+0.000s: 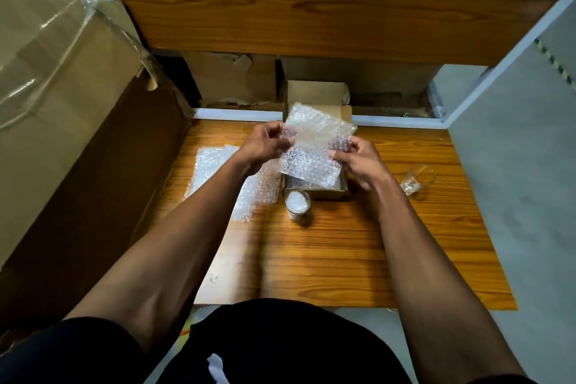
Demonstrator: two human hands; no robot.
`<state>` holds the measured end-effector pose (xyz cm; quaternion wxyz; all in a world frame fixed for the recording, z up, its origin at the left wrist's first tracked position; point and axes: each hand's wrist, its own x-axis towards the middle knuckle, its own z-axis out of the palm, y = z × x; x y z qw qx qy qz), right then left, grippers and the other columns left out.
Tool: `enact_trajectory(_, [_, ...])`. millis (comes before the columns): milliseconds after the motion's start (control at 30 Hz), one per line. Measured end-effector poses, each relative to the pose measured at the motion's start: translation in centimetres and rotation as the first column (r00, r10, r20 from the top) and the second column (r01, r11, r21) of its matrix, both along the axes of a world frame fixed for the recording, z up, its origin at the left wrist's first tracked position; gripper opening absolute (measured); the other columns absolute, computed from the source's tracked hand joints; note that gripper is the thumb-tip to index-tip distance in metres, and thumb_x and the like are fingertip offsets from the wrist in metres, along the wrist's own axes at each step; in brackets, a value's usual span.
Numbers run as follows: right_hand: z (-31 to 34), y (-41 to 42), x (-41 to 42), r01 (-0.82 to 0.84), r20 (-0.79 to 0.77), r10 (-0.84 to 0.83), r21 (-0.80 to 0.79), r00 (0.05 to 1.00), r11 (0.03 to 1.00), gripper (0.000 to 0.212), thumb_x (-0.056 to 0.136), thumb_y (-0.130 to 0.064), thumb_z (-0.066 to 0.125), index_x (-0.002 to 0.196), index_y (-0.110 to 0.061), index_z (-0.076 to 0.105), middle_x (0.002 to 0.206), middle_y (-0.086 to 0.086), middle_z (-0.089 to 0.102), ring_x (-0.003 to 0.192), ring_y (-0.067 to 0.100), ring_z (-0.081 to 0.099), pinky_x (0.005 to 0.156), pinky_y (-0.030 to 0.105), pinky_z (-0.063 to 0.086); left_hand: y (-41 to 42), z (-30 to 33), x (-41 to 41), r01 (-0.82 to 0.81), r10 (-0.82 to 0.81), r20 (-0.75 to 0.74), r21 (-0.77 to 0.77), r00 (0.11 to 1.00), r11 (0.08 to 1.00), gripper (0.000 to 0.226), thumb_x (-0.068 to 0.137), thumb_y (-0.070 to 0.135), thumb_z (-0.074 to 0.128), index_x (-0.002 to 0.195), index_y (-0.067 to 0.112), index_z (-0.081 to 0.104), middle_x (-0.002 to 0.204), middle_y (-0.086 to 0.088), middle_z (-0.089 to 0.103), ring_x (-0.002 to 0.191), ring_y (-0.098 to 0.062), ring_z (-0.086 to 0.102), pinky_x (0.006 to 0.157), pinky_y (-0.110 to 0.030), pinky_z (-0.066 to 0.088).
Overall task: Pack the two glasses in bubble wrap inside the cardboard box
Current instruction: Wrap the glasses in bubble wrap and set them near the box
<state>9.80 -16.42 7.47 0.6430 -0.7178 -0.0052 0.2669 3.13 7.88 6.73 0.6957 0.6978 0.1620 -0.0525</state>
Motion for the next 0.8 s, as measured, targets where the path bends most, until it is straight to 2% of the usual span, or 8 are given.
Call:
enact_trajectory(100, [0.0, -0.8, 0.0, 0.005, 0.085, -0.003, -0.026, 0.996, 1.000, 0.030, 0.090, 0.006, 0.072, 0.114, -0.013, 0.072, 0.114, 0.004, 0.076, 0.107, 0.021, 0.073, 0.076, 0.023, 0.061, -1.0, 0.4, -0.2, -0.020, 0.021, 0.018, -0.039, 1.000, 0.999, 0.014, 0.097, -0.001, 0.069, 0.107, 0.007, 0.075, 0.112, -0.006, 0.077, 0.102, -0.019, 0.072, 0.090, -0.036, 0.060])
enact_trajectory(200, [0.3, -1.6, -0.2, -0.011, 0.203, 0.026, -0.077, 0.979, 0.997, 0.025, 0.094, 0.010, 0.064, 0.099, -0.011, 0.075, 0.114, 0.000, 0.072, 0.110, 0.015, 0.068, 0.089, 0.030, 0.061, -1.3, 0.3, 0.0, 0.009, -0.008, 0.024, -0.021, 1.000, 1.000, 0.022, 0.099, -0.009, 0.061, 0.093, 0.009, 0.073, 0.105, -0.012, 0.073, 0.098, -0.024, 0.068, 0.083, -0.037, 0.061])
enact_trajectory(333, [0.2, -2.3, -0.2, -0.074, 0.278, 0.117, -0.160, 0.953, 0.984, 0.026, 0.098, 0.010, 0.056, 0.097, -0.010, 0.072, 0.112, -0.003, 0.068, 0.108, 0.010, 0.063, 0.092, 0.033, 0.057, -1.5, 0.2, 0.0, 0.038, -0.038, 0.000, -0.010, 0.999, 0.999, 0.024, 0.102, -0.008, 0.056, 0.096, 0.008, 0.073, 0.101, -0.009, 0.073, 0.087, -0.017, 0.070, 0.078, -0.035, 0.063])
enact_trajectory(467, [-0.4, -2.7, 0.3, -0.081, 0.259, 0.133, -0.202, 0.956, 0.976, 0.031, 0.100, 0.008, 0.054, 0.098, -0.013, 0.077, 0.114, -0.010, 0.070, 0.117, 0.007, 0.061, 0.108, 0.040, 0.050, -2.2, 0.4, 0.1, 0.011, -0.012, -0.057, -0.021, 0.998, 1.000, 0.034, 0.109, -0.001, 0.042, 0.099, 0.006, 0.074, 0.111, -0.011, 0.073, 0.091, -0.016, 0.069, 0.071, -0.027, 0.060])
enact_trajectory(567, [-0.3, -2.8, 0.4, -0.081, 0.214, 0.116, -0.165, 0.970, 0.983, 0.036, 0.105, 0.001, 0.048, 0.096, -0.015, 0.079, 0.117, -0.007, 0.071, 0.117, 0.017, 0.063, 0.107, 0.042, 0.052, -2.4, 0.3, 0.6, -0.017, 0.012, -0.102, -0.046, 0.995, 0.999, 0.042, 0.111, 0.010, 0.035, 0.102, 0.005, 0.076, 0.122, -0.014, 0.072, 0.110, -0.029, 0.066, 0.086, -0.033, 0.058])
enact_trajectory(667, [0.1, -3.0, 0.1, -0.086, 0.155, 0.099, -0.093, 0.983, 0.992, 0.036, 0.109, -0.015, 0.043, 0.099, -0.013, 0.077, 0.121, 0.001, 0.070, 0.116, 0.024, 0.063, 0.101, 0.040, 0.053, -2.8, 0.2, 0.9, -0.043, 0.033, -0.114, -0.091, 0.993, 0.995, 0.031, 0.109, 0.025, 0.051, 0.108, 0.005, 0.076, 0.124, -0.010, 0.072, 0.117, -0.030, 0.065, 0.097, -0.042, 0.054])
enact_trajectory(733, [0.3, -3.1, 0.0, -0.087, 0.215, 0.117, -0.142, 0.970, 0.986, 0.018, 0.105, -0.022, 0.057, 0.104, -0.016, 0.074, 0.124, -0.001, 0.068, 0.121, 0.018, 0.060, 0.103, 0.042, 0.052, -2.8, 0.0, 1.0, -0.019, 0.015, -0.072, -0.056, 0.997, 0.998, 0.015, 0.100, 0.016, 0.070, 0.113, 0.008, 0.074, 0.122, -0.007, 0.071, 0.114, -0.029, 0.066, 0.096, -0.047, 0.056])
enact_trajectory(800, [0.2, -3.1, 0.1, -0.085, 0.294, 0.159, -0.251, 0.942, 0.964, 0.015, 0.096, -0.022, 0.073, 0.110, -0.021, 0.067, 0.128, -0.005, 0.062, 0.124, 0.014, 0.055, 0.100, 0.039, 0.050, -3.1, -0.4, 1.2, 0.018, -0.019, -0.028, -0.014, 0.999, 1.000, 0.030, 0.091, 0.003, 0.078, 0.119, 0.012, 0.070, 0.124, -0.012, 0.066, 0.110, -0.027, 0.066, 0.093, -0.044, 0.060])
